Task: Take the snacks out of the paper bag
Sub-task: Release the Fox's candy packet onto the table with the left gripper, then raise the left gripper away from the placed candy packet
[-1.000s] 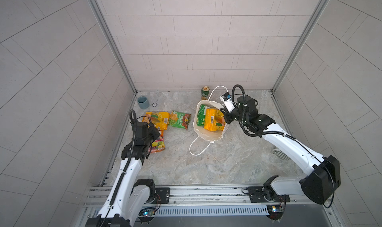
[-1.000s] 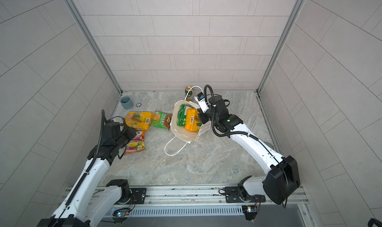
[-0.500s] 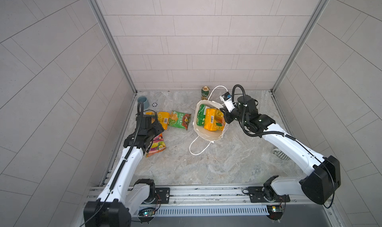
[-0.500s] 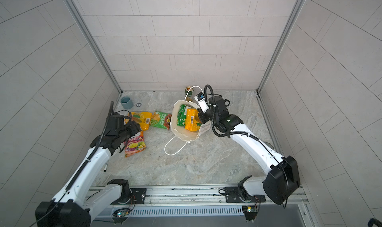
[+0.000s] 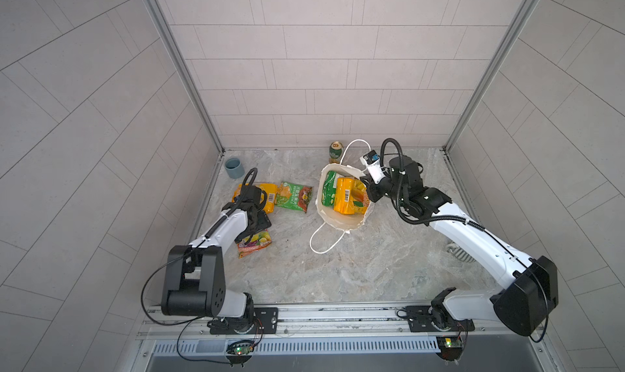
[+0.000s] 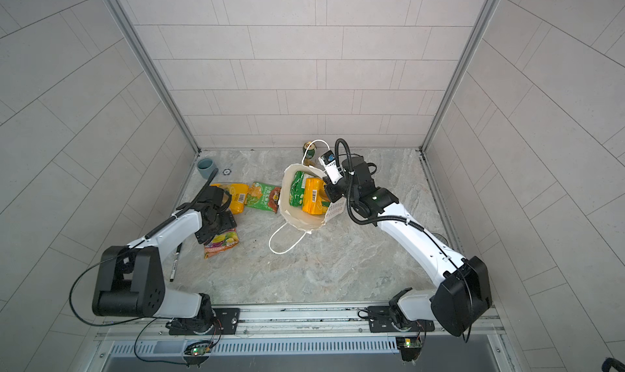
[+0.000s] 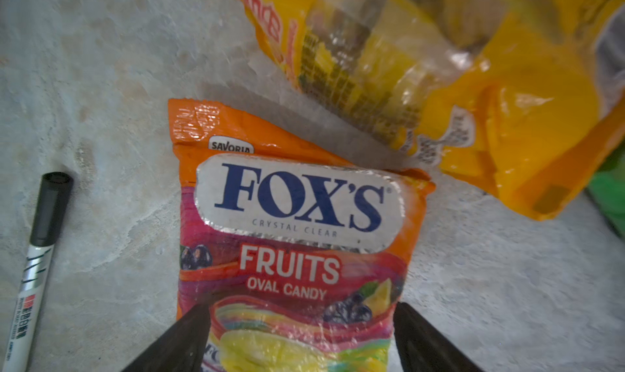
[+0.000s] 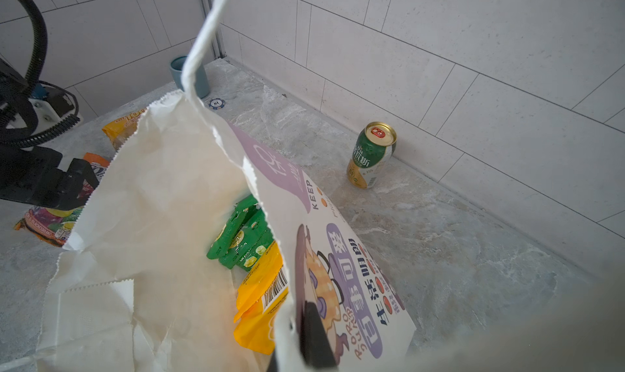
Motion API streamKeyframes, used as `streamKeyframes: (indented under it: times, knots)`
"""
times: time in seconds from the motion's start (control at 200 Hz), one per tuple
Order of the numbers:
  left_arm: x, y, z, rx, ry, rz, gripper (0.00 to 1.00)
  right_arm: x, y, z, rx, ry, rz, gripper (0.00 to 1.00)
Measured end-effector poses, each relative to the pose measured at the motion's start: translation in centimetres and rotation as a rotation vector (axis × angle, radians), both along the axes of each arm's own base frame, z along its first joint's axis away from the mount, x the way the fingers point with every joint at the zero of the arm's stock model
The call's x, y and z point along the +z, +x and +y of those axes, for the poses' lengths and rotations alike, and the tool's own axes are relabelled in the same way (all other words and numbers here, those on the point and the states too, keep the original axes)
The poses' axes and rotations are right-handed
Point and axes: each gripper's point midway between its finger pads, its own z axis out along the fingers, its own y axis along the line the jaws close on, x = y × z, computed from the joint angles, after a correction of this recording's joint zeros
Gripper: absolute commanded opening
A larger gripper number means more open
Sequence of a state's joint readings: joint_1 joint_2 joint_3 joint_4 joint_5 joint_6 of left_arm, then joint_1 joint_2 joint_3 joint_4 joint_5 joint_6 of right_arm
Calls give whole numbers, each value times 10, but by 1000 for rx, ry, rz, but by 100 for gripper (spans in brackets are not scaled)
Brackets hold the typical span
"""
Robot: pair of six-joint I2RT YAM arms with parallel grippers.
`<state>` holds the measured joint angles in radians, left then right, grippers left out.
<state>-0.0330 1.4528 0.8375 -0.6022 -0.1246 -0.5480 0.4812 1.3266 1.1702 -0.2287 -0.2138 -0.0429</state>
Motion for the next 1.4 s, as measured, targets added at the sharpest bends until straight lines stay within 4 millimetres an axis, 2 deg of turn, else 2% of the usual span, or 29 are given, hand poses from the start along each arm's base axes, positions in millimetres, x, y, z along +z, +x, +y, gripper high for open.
streamKeyframes:
  times: [0.21, 0.43, 0.61, 0.751, 0.881, 0.991, 1.116, 1.151, 1.221, 1.261, 1.336, 1.396]
  knots:
    - [-3, 3, -1, -29, 2, -27, 87, 0, 1, -2, -5, 0, -1, 7]
    - [-6, -6, -5, -59, -17, -99, 86, 1, 1, -2, -5, 2, -4, 7]
    - [-7, -4, -9, -74, -38, -119, 77, 5, 1, -2, -5, 8, -15, 8]
    - [-5, -3, -10, -73, -42, -124, 80, 8, 1, -3, -12, 13, -33, 8]
    - [2, -7, -8, -71, -34, -135, 80, 9, 0, -4, -14, 15, -39, 8]
    - [21, -7, -9, -65, -39, -175, 80, 10, 0, -4, -16, 16, -42, 8]
    - [53, -3, -18, -61, -99, -273, 66, 10, 1, -4, -16, 16, -43, 8]
    - [60, -4, -21, -62, -119, -298, 52, 10, 1, -4, -16, 16, -43, 8]
    - [71, -11, -26, -52, -159, -329, 18, 10, 1, -5, -19, 15, -44, 8]
    - [75, -17, -27, -37, -170, -339, 8, 10, 1, -5, -19, 15, -44, 8]
    - [76, -31, -23, 9, -168, -335, 4, 10, 1, -6, -23, 14, -45, 8]
    - [70, -43, -18, 50, -154, -307, 3, 10, 2, -6, -24, 14, -46, 8]
